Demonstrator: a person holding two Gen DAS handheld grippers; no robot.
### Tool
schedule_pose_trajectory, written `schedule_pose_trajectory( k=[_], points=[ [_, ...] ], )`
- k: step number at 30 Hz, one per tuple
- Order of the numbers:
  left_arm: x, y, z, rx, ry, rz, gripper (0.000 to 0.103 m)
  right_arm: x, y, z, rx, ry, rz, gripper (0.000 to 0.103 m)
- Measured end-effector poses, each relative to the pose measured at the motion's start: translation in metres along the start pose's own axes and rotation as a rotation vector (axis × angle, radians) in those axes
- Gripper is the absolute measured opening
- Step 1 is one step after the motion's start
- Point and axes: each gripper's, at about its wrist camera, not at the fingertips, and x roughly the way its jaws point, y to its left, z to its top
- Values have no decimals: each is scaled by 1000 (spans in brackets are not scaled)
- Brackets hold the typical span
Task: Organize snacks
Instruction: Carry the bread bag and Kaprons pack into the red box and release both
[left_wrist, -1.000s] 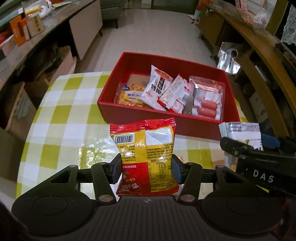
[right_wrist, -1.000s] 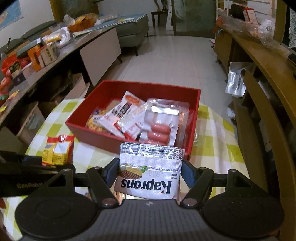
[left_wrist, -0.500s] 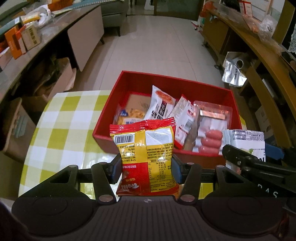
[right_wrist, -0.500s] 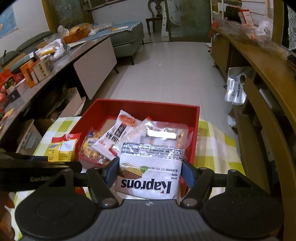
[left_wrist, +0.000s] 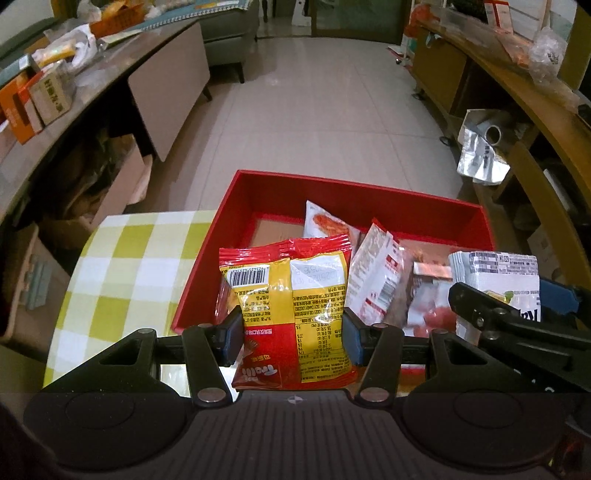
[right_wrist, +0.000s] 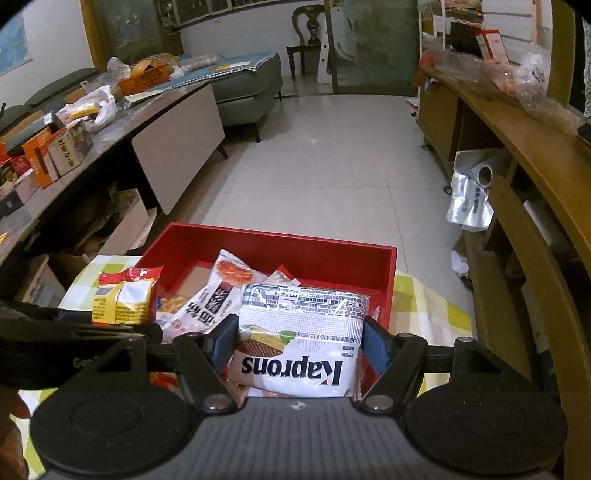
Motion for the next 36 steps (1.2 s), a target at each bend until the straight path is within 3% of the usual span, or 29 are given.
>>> schedule_pose_trajectory(
  k=[15, 17, 24, 36],
  points=[
    [31, -3, 13, 16, 13, 34, 67, 37, -4, -1, -9, 20, -55, 81],
    [30, -4, 13, 22, 3, 46, 77, 37, -3, -1, -10, 14, -60, 82],
    [22, -5, 12, 41, -20, 59, 85, 31, -5, 0, -4, 0, -80, 85],
    [-6, 4, -5, 64, -41, 28, 87, 9, 0, 2, -25, -13, -102, 86]
  ],
)
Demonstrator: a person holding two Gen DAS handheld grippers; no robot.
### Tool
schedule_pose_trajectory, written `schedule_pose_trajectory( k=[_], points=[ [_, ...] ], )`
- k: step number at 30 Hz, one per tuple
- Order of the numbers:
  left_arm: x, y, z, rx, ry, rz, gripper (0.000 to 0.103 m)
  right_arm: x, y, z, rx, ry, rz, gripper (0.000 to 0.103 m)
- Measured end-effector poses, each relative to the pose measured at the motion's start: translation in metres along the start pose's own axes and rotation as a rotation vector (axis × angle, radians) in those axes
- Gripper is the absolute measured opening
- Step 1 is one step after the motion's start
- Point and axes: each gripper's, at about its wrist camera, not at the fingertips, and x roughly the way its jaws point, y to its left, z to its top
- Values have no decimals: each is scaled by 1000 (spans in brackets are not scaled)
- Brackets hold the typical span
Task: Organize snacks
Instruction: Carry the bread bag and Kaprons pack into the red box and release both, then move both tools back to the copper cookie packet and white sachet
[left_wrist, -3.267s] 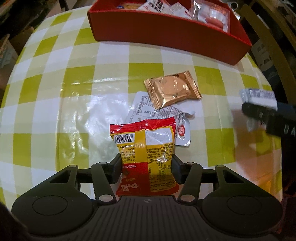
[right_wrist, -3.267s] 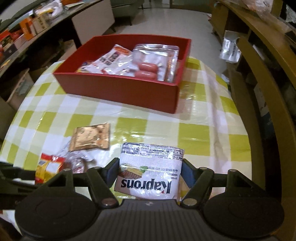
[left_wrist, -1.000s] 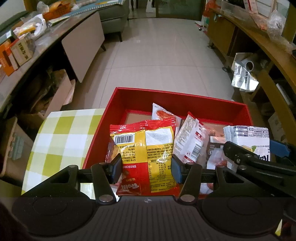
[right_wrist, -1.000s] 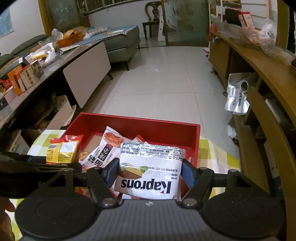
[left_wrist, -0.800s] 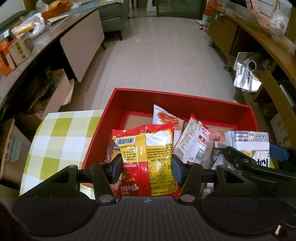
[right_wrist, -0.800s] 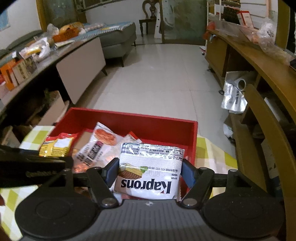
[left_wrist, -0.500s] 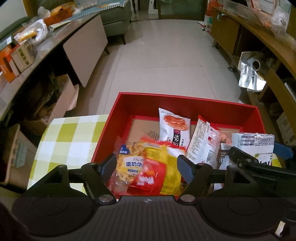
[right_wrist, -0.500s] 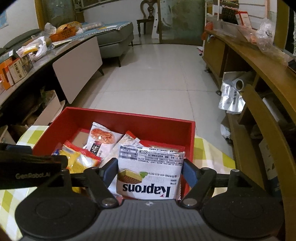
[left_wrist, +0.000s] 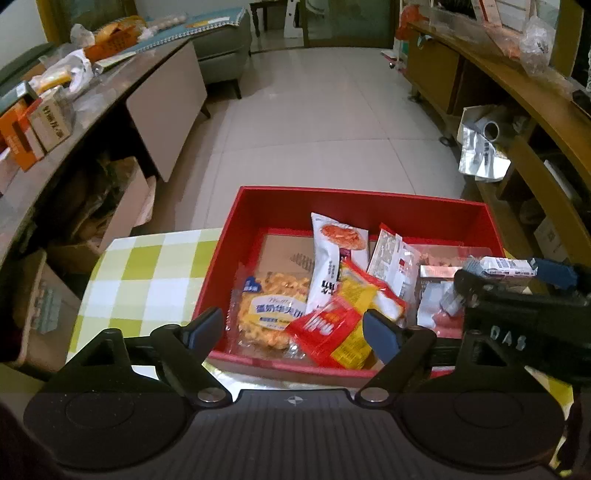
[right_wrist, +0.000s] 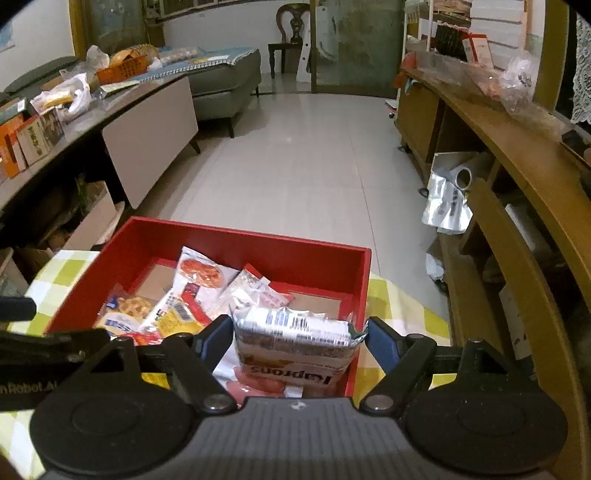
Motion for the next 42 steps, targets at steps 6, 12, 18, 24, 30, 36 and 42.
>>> schedule_pose_trajectory(
  k=[6, 12, 18, 24, 30, 36, 42],
  points=[
    [-4, 6, -9, 3, 17, -7, 87, -21, 6, 2, -18, -36, -2, 86],
    [-12, 6, -29, 55, 35, -37, 87, -40, 12, -3, -47, -38, 5, 86],
    [-8, 0, -58, 148, 107, -101, 87, -56, 16, -15, -75, -12, 16, 86],
    [2, -19, -84, 266, 176, -199, 87, -67, 15, -42, -83, 57, 32, 86],
    [15, -38, -98, 371, 218, -264, 87, -72, 3, -74, -73, 136, 12, 87],
    [29, -46, -108, 448, 235, -268, 87, -70, -3, -91, -65, 196, 16, 87],
    [47, -44, -108, 441, 281, -275, 88, -68, 0, -97, -75, 226, 26, 87]
  ],
)
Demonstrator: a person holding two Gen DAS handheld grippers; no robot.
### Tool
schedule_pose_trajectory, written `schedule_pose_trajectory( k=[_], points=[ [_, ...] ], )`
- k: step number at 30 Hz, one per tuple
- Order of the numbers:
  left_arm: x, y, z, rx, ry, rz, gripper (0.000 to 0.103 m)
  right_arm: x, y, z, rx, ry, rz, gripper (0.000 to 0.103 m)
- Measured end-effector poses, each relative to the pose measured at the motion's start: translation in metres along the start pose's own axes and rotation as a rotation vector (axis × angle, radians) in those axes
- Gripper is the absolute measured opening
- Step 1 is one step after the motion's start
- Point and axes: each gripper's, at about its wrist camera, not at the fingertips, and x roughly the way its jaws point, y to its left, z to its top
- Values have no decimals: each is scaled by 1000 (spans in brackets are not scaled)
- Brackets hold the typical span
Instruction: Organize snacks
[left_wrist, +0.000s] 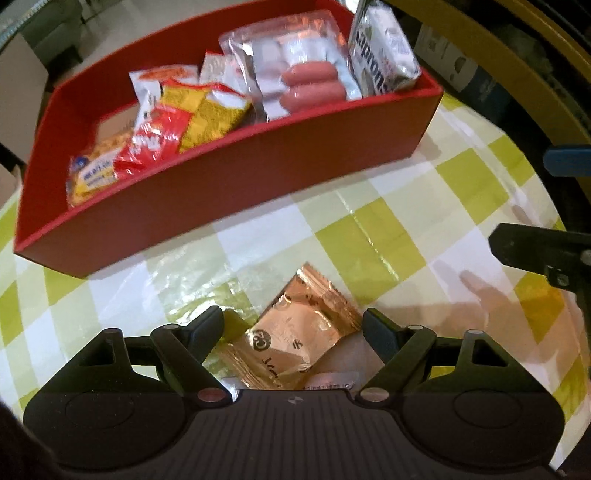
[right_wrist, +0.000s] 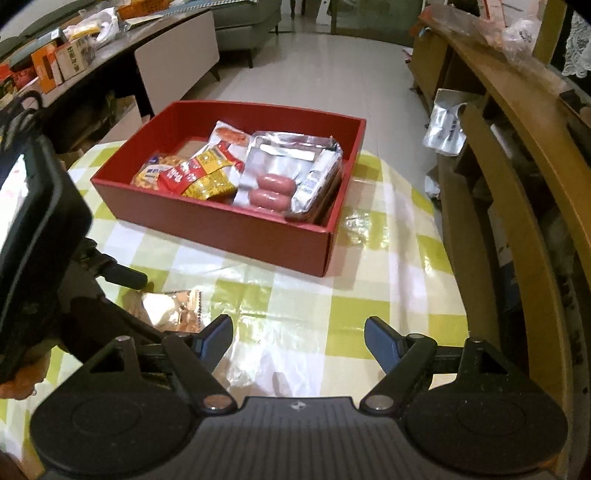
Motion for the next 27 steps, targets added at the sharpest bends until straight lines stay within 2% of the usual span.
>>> schedule_pose_trajectory(
  k=[7, 12, 13, 15, 18, 21, 23, 24, 27],
  points=[
    [-1, 6, -6, -35, 11, 6, 82, 5, 15, -4, -62, 36, 23, 87],
    [-7, 0, -16, -17, 30, 83, 81, 11, 29, -11, -130, 78, 38, 87],
    [-9, 1, -18, -20, 36, 90, 69, 12, 34, -11, -146, 82, 44, 87],
    [-14, 7, -22, -64, 55, 61, 64, 14, 42, -12, -176, 90, 56, 87],
    [-17, 17, -32, -102, 76, 102, 64, 16, 58, -12, -224, 96, 83, 87],
    [-21, 26, -44, -127, 94, 108, 64, 16, 72, -11, -264, 98, 107, 87],
    [-22, 35, -54, -146, 115, 98, 67, 18, 81, -13, -294, 106, 125, 87],
    [-23, 39, -59, -162, 118, 93, 72, 20, 87, -14, -310, 111, 133, 87],
    [-26, 51, -72, -178, 122, 113, 80, 23, 109, -24, -405, 124, 162, 87]
  ],
)
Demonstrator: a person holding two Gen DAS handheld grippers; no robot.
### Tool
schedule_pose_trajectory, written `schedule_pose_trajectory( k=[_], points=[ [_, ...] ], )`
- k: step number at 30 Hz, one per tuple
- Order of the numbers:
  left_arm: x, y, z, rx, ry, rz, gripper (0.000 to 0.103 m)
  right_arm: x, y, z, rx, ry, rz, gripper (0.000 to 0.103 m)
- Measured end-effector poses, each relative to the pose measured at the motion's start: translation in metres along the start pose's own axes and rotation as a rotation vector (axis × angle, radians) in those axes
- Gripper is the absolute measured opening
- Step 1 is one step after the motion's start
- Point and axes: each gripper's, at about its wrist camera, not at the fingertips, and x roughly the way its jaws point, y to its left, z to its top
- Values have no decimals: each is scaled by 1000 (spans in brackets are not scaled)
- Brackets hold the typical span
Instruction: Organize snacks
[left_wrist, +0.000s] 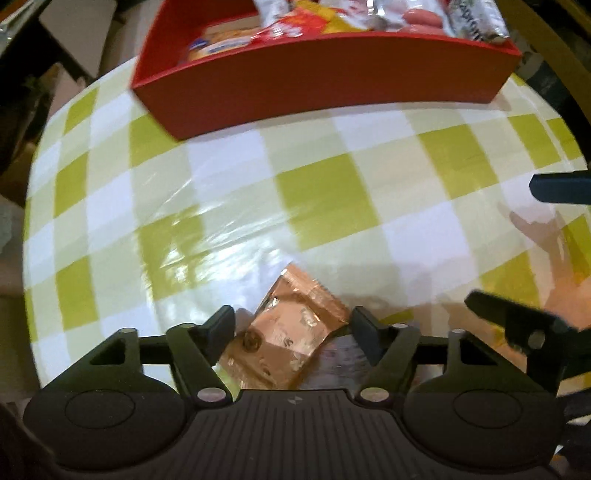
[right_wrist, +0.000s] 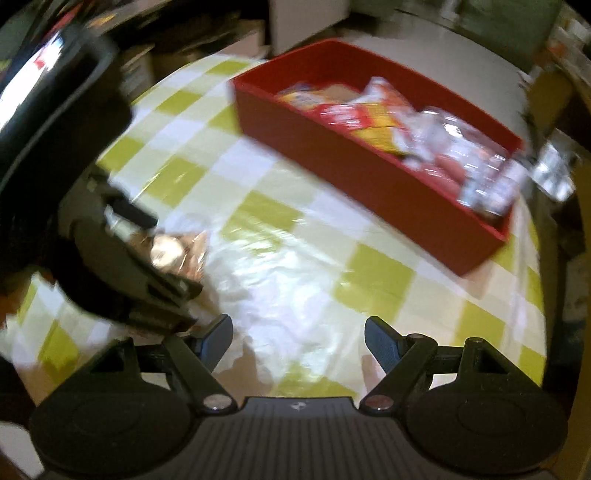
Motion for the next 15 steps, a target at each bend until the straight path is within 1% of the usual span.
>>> schedule_pose_trajectory(
  k=[1, 4, 6, 7, 9, 10, 12, 14, 15],
  points=[
    [0, 5, -3, -4, 2, 5, 83, 2, 8, 0, -33, 4, 13, 87],
    [0, 18, -14, -15, 4, 13, 83, 6, 30, -1, -131, 9, 45, 87],
    [0, 26, -19, -23, 4, 19, 81, 6, 41, 1, -178, -6, 52, 87],
    [0, 27, -20, -23, 1, 5, 78, 6, 44, 3, -197, -10, 53, 87],
    [-2, 35, -26, -17, -9, -13, 71, 9, 48, 5, -214, -3, 46, 87],
    [-3, 35, -26, -10, -12, -9, 68, 11, 49, 6, -214, 1, 44, 87],
    [-3, 36, -28, 1, -8, 6, 67, 18, 50, 5, -216, 17, 37, 87],
    [-3, 37, -26, -3, 2, -5, 66, 24, 53, 1, -222, 54, 25, 87],
    [0, 38, -25, -11, 10, -9, 66, 25, 54, -2, -222, 63, 35, 87]
  ],
)
